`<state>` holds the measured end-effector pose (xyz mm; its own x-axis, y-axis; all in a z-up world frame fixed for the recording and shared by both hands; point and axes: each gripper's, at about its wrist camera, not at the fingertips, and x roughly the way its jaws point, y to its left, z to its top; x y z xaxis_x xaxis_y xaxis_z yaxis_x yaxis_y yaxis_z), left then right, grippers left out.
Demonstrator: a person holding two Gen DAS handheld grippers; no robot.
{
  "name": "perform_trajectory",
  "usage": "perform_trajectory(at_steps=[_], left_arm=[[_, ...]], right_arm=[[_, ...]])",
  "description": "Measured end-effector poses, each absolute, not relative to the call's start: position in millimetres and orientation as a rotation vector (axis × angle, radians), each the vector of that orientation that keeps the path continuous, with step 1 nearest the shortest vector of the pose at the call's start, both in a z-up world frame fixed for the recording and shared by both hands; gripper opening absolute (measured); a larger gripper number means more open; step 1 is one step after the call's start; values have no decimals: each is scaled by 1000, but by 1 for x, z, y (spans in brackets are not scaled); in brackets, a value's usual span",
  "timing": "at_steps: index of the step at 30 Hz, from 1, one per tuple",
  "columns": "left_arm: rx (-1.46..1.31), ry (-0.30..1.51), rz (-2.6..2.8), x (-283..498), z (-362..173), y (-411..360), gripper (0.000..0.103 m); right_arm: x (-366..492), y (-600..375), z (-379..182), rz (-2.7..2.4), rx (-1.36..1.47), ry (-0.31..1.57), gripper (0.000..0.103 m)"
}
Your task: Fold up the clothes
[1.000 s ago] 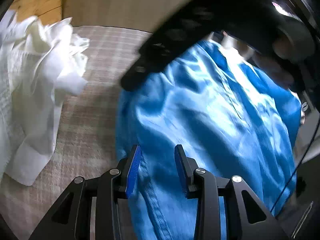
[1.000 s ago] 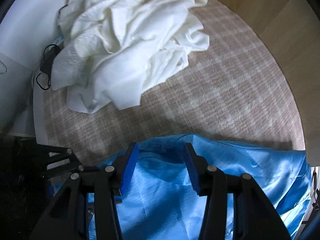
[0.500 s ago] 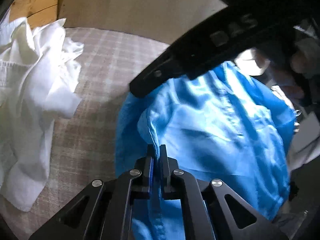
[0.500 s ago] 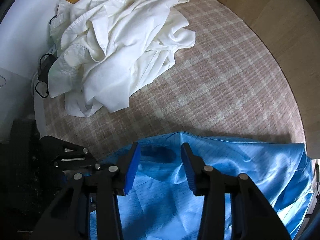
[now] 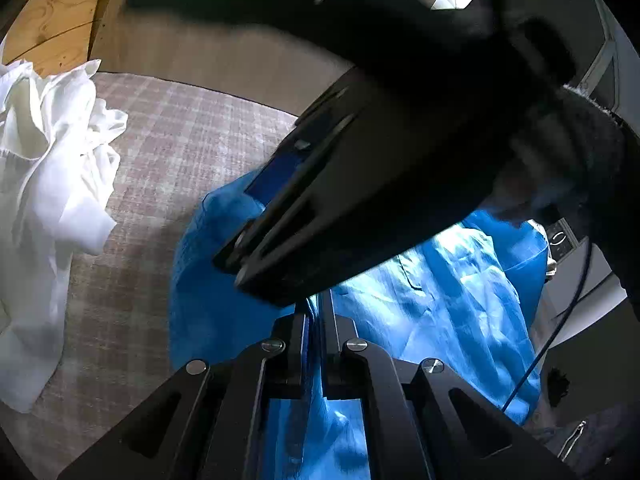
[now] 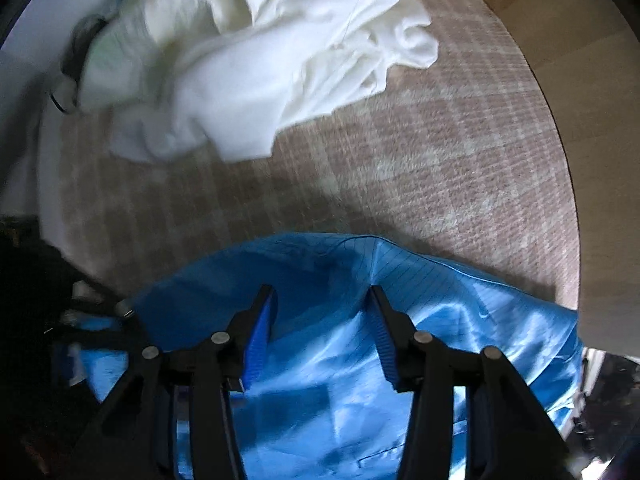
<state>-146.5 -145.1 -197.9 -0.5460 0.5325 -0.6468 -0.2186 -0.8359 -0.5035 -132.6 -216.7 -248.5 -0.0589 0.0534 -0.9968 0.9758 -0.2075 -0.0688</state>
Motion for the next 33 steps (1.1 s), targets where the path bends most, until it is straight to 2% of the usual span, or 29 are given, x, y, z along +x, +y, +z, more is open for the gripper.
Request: perform_trajectory(at_steps=[2,3,4,5,7,9,11,13,17,23,25,28,33], left_arm=[[-1173,-509,2377,-146,-197,-143,2],[-1179,-503,2381,-145,-197,-142,2],[-1186,-493,2384,-145,-197,-142,3],[-1194,-480,2391,-144,-197,-143,3],[-1213,-434,2425,-140,-196,-144,4],[-1235,-413,2449,-137,-197,-150,4],[-1259,-411,2461,-136,-199,-157,14],[-1283,-436,2448,-140,-201,-164,20],[-1347,-392,2479,-150,-205,-173,20],[-1275,-356,2487,-151,-183,-169,20],[-1274,-328,2460,-160,-184,-155,20],[-1319,-289,2449,-168,-187,-143,20],[-1314,-282,2530,-148,-169,-157,20]], right_arm=[[-132,-215,-256,-1402,1346,1228,45],[-135,-214,-257,-1422,1349,1214,33],[-141,-212,-256,-1446,1358,1183,12],[-146,-210,-256,-1469,1367,1151,7],[-162,-205,-245,-1489,1397,1002,7],[-184,-200,-233,-1503,1460,801,7],[-200,-197,-228,-1509,1506,656,7],[-206,-196,-228,-1512,1513,597,7],[-212,-191,-235,-1491,1545,515,9],[-221,-173,-213,-1462,1531,489,25],[-226,-167,-204,-1473,1508,489,39],[-224,-165,-205,-1488,1499,540,44],[-200,-175,-212,-1481,1433,758,45]])
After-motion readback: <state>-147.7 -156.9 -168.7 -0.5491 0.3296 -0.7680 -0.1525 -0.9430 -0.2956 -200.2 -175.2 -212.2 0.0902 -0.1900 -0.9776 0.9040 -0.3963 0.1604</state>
